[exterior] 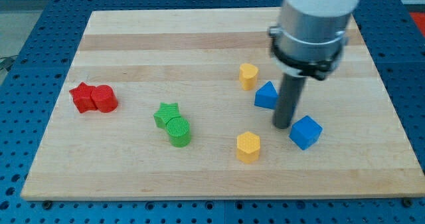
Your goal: Move the blue triangle diagonal to the blue cube
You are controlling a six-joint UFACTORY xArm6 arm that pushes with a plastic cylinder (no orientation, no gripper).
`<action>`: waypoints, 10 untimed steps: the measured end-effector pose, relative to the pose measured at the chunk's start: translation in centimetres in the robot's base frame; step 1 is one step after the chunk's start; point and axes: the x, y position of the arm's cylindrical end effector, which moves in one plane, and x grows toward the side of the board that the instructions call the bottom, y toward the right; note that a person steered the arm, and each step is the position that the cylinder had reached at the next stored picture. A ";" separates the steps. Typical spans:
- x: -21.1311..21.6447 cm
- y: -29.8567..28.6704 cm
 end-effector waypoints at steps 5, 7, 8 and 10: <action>-5.6 -3.0; -5.6 0.7; -4.9 0.7; -2.9 0.5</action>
